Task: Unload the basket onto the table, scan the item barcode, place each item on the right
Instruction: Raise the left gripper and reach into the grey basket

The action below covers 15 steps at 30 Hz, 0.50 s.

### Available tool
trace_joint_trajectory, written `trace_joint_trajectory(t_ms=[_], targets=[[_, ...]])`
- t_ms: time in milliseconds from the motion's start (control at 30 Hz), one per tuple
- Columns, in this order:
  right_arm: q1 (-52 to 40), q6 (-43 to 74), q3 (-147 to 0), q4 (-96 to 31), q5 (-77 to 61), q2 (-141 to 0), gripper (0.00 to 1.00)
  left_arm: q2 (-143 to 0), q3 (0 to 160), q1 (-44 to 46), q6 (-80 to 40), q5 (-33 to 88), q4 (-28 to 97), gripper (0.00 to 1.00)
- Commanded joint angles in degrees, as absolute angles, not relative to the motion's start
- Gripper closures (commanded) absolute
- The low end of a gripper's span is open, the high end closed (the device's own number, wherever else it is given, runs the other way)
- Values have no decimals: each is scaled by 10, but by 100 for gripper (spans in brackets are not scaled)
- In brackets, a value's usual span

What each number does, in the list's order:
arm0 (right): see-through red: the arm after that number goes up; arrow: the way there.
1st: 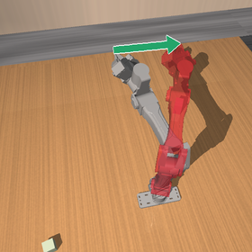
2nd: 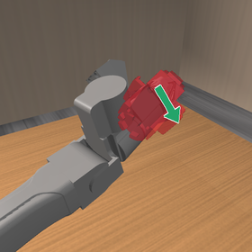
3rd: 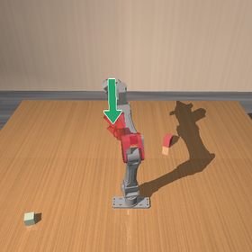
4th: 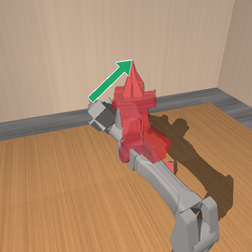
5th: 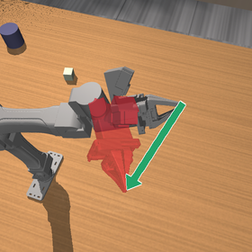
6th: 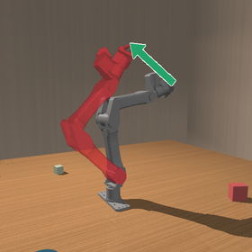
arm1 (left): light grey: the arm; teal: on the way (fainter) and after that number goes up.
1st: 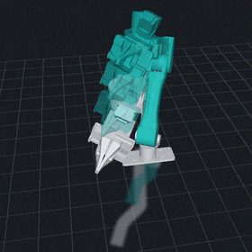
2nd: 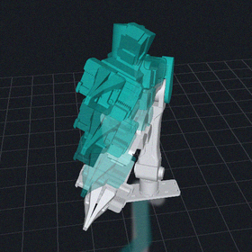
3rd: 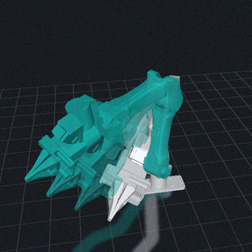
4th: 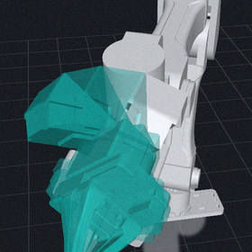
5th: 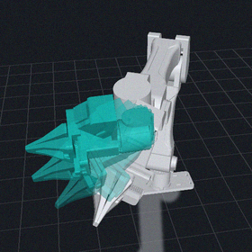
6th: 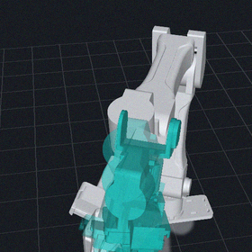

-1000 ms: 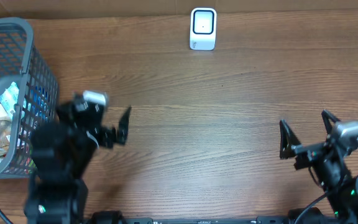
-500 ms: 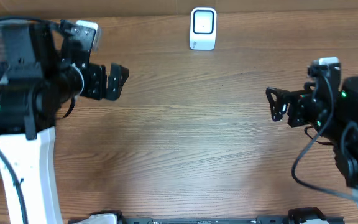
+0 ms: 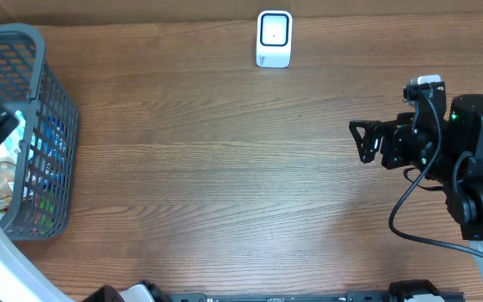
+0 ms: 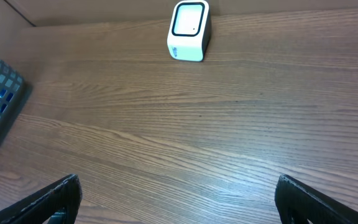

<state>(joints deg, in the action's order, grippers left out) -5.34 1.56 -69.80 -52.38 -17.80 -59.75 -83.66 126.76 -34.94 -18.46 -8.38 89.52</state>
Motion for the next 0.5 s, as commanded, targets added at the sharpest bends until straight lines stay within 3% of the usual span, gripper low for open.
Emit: trace_joint_trajectory(t_ms=[0,133,467], targets=[[-55,26,-713,-529,-196,-596,0,-867,1273,-419,-201,-74,902,0],[-55,28,-713,-561,-226,-604,0,-920,1272,-466,-201,-74,900,0],[-55,28,-713,-574,-226,-609,0,-1077,1272,-474,-188,-64,900,1]])
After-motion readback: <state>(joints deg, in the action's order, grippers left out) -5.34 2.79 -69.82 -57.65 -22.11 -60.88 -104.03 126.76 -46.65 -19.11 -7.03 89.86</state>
